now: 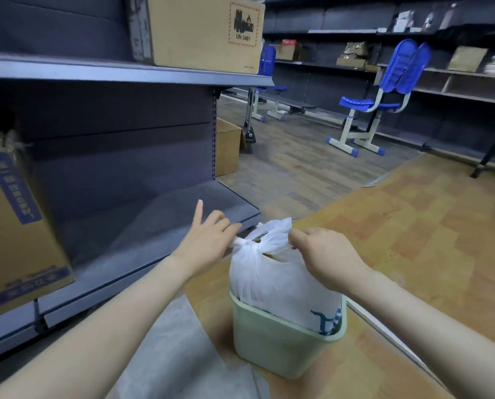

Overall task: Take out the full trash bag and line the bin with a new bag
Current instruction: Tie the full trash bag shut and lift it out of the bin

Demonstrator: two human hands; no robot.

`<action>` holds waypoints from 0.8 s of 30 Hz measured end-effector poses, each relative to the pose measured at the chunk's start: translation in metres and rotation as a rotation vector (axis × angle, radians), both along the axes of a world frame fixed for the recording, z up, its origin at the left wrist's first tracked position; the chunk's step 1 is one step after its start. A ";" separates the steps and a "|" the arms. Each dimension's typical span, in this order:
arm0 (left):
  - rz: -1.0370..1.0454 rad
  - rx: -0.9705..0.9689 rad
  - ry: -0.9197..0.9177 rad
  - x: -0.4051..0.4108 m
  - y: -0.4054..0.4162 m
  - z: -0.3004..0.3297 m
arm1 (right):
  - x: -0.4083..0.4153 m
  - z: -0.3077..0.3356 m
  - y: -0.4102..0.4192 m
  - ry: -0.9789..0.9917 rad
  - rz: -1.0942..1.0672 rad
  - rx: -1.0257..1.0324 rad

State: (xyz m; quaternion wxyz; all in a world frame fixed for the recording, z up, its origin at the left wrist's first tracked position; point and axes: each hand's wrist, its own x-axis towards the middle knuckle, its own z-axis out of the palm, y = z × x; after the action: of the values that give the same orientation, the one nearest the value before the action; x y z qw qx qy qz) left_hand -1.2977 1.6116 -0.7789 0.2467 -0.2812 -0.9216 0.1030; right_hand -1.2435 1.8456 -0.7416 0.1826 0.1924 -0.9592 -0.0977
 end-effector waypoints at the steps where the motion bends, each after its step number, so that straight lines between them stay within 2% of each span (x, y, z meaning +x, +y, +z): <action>1: -0.045 -0.039 -0.038 -0.003 0.000 0.000 | -0.002 0.006 0.001 -0.061 -0.013 -0.013; 3: -0.103 -0.006 -0.216 -0.003 0.002 -0.002 | -0.004 0.012 0.005 -0.089 0.024 -0.042; 5: -0.135 0.173 -0.333 0.002 0.006 -0.008 | -0.004 0.015 0.008 -0.102 0.107 -0.075; 7: -0.155 0.260 -0.349 0.005 0.011 -0.013 | -0.005 0.014 0.012 -0.118 0.166 -0.102; 11: -0.183 0.026 -0.009 -0.005 0.011 -0.004 | -0.006 0.016 0.009 0.015 0.121 -0.184; 13: -0.229 -0.057 0.085 -0.011 0.016 0.021 | -0.016 0.029 0.001 0.033 0.032 -0.280; 15: -0.266 -0.057 0.155 -0.019 0.024 0.048 | -0.030 0.054 -0.005 0.014 -0.022 -0.435; 18: -0.248 0.088 0.170 -0.031 0.023 0.070 | -0.040 0.077 0.013 0.036 -0.014 -0.619; 20: -0.237 0.120 0.122 -0.025 0.016 0.063 | -0.031 0.062 0.030 -0.024 -0.016 -0.684; 22: -0.253 0.098 0.086 -0.014 0.007 0.047 | -0.017 0.041 0.037 -0.096 -0.025 -0.706; 24: -0.284 0.103 0.126 -0.011 -0.001 0.039 | -0.013 0.036 0.036 -0.146 -0.005 -0.666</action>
State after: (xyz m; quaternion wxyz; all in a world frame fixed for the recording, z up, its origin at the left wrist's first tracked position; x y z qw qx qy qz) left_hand -1.3087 1.6108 -0.7396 0.3302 -0.3888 -0.8593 0.0371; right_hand -1.2564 1.8813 -0.7055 0.1662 0.1262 -0.9495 0.2345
